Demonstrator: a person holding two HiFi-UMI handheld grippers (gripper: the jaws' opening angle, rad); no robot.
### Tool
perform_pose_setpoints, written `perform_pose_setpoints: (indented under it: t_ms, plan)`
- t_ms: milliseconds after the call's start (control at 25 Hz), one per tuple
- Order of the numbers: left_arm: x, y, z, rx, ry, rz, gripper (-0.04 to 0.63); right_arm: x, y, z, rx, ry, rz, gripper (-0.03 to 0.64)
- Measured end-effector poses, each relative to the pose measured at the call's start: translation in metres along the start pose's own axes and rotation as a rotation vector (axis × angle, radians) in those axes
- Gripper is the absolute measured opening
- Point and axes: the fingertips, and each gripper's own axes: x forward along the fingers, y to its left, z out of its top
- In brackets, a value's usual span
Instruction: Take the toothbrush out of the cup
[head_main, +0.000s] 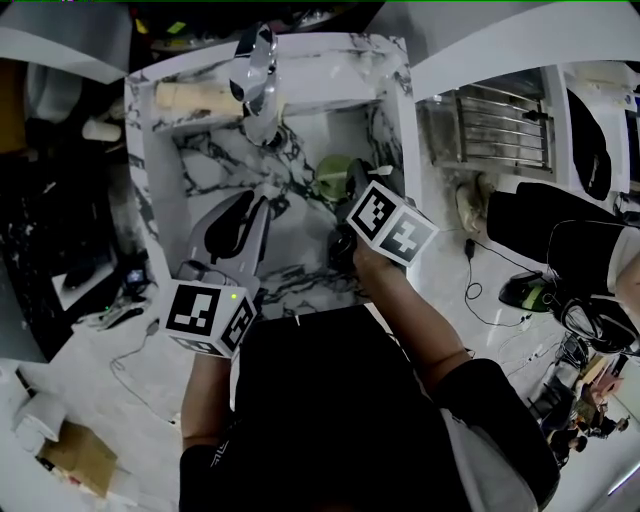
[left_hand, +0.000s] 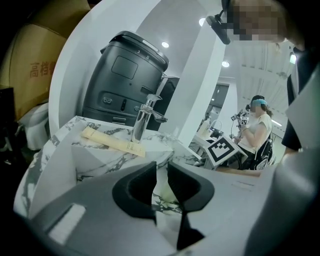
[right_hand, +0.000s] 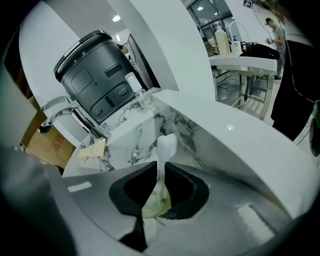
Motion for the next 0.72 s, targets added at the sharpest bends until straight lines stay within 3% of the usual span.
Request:
perform_pose_setpoints:
  t_ms: [320,720]
  plan:
    - [-0.020,0.004,0.002,-0.010,-0.031,0.032,0.087,-0.007,0.011,-0.006,-0.056,0.010,0.037,0.043]
    - [-0.042,-0.003,0.007,0.019,-0.084,0.010,0.083,0.000,0.001,0.002,-0.118,-0.047,-0.001,0.042]
